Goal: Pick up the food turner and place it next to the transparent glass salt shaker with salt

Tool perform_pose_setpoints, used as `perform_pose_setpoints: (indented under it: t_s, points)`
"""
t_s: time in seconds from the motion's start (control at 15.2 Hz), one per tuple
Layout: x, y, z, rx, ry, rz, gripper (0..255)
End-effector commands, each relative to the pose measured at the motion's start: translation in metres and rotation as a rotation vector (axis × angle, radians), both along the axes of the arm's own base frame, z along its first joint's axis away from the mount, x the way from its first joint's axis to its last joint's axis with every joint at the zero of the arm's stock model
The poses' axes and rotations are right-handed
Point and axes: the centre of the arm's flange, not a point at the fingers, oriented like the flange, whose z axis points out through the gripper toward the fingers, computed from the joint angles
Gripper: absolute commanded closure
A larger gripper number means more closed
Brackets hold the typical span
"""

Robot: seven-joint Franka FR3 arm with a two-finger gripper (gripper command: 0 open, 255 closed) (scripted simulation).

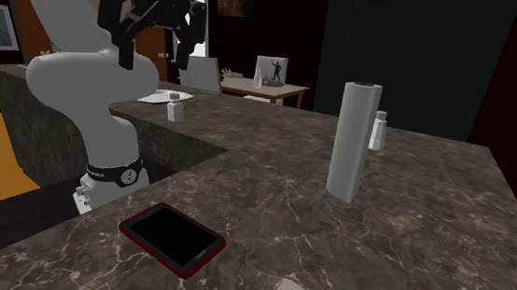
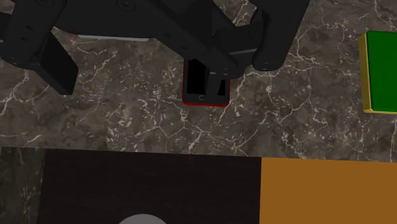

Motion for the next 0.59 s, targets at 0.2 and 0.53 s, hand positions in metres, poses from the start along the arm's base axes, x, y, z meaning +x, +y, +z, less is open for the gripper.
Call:
perform_pose_setpoints:
  t_s: [0.2,0.53]
  points:
    - [0.03,-0.005,-0.018,0.004,-0.026,-0.001,0]
    - [0.082,-0.014,-0.047,0.011,-0.069,-0.002,0]
